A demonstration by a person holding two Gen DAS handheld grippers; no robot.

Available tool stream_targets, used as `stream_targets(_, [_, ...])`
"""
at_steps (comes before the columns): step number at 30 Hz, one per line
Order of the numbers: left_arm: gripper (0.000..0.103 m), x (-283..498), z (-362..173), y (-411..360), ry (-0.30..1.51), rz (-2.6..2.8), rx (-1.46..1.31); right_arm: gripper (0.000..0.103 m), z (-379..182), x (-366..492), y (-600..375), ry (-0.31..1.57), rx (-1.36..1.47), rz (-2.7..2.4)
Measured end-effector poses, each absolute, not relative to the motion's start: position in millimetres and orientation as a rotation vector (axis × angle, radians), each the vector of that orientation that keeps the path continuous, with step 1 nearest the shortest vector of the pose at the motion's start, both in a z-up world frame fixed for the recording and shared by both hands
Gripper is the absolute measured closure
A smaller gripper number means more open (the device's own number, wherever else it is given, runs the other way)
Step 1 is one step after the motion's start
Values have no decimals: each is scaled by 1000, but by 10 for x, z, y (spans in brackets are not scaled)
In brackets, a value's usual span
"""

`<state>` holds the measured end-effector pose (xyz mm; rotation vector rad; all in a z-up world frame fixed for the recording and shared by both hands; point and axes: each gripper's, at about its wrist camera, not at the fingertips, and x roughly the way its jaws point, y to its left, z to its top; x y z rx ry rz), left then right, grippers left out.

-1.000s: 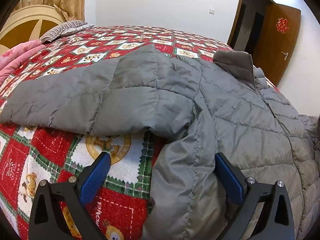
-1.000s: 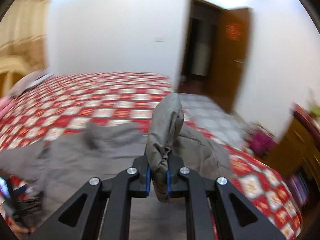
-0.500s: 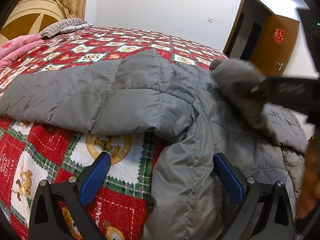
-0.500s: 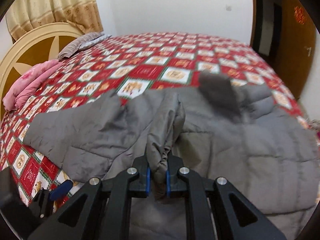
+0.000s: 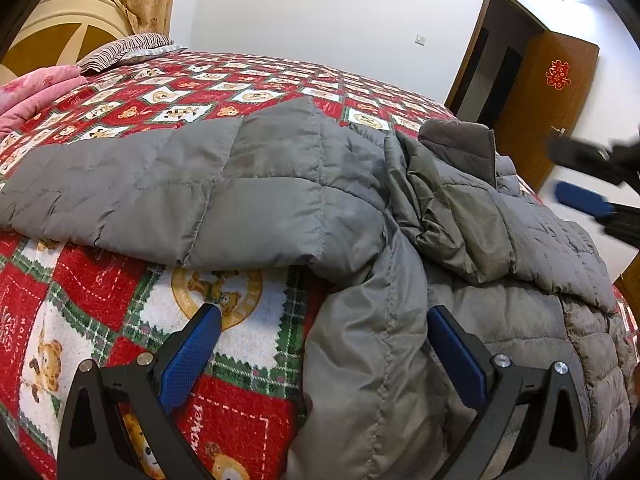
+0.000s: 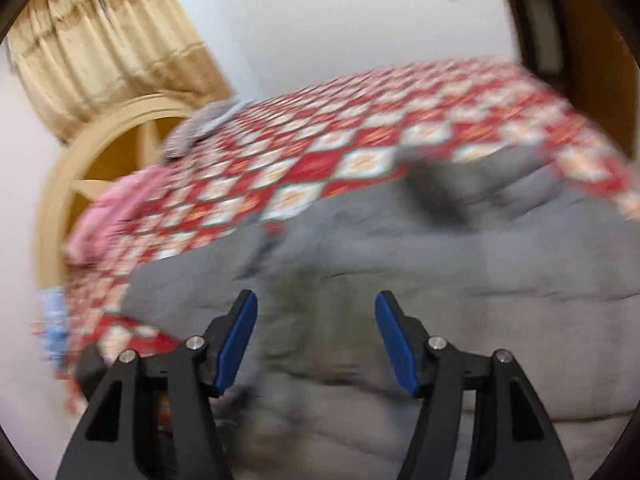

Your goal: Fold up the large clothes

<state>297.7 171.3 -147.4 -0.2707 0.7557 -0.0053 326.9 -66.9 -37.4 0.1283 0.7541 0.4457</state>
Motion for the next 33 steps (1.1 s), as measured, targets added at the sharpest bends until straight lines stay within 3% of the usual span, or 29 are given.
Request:
stream_targets(6, [1,3016,-1423,1661,804,21,-229,62,-678,3305,-1263,809,-13,164])
stream_targets(12, [1,3088,-924,1534,779,47,-154,63,-1147,3341,-1377,914,47,179])
stream_targets(15, [1,3345,-598,1455,753,55,-178,61,-1089,3318,-1329,906,22,201])
stream_targets(18, [1,3712,-472,1307,750,107,-126,66,-834,3309,-1502,829,82,200])
stream_targets(24, [1,4245,-859,1125,801,299,-14,64,-506,3695,-2156,722,209,1])
stream_targets(28, [1,4262,-1250,1255,882,401,-39,64,-777,4031,-2333,784,218,-97])
stream_targets(33, [1,4166,-1401,1311,850,381,-76,67,-1187,3989,-2479,819,273,-139])
